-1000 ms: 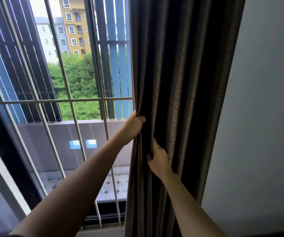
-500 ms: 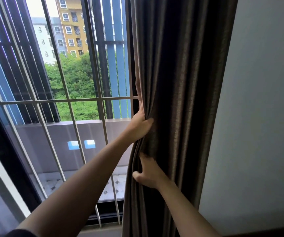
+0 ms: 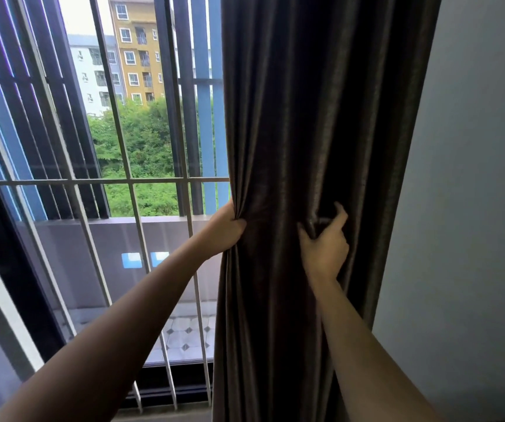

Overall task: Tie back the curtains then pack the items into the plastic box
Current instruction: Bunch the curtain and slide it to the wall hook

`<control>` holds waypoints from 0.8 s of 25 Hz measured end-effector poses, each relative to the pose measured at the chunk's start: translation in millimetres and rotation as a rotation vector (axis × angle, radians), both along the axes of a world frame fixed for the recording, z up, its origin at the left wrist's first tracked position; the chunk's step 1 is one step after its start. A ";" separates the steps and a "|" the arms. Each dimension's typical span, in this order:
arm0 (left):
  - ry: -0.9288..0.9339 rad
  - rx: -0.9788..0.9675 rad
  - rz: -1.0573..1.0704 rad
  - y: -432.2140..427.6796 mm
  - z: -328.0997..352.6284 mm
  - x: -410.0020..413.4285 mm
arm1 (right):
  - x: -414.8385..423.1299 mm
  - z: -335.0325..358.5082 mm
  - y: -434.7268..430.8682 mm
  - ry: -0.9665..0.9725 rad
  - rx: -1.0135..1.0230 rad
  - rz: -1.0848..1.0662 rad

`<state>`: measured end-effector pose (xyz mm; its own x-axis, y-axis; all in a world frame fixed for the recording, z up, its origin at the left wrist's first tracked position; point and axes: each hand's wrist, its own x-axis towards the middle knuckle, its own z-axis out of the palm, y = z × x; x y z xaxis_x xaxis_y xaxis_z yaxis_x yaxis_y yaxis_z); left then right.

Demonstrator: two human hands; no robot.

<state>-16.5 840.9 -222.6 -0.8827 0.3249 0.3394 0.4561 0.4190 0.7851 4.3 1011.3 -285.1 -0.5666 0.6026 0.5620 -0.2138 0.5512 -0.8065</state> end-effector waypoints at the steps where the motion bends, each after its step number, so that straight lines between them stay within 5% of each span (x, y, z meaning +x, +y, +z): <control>1: -0.004 -0.003 -0.007 -1.0 0.2 -0.5 | 0.1 -2.9 3.4 -0.018 0.047 0.061; 4: -0.034 0.003 0.002 3.0 0.8 -4.3 | 5.7 -14.3 -7.3 0.054 0.122 0.320; 7: -0.061 0.043 -0.033 18.0 0.6 -1.9 | 7.5 -41.4 -21.1 -0.150 0.143 0.614; 10: -0.128 0.110 -0.093 30.6 0.8 7.6 | 6.5 -89.6 -28.2 -0.429 0.293 0.610; 16: -0.260 0.279 -0.182 51.6 -7.4 9.0 | -1.2 -98.9 -38.1 -0.514 0.290 0.633; 20: -0.018 0.051 -0.098 57.7 -9.8 2.0 | 9.7 -92.5 -40.8 -0.623 0.431 0.699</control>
<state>-14.5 898.7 -232.5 -0.8540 0.3923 0.3418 0.4781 0.3325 0.8129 13.9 970.4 -377.6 -0.9778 -0.1572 0.1387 -0.2097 0.7331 -0.6470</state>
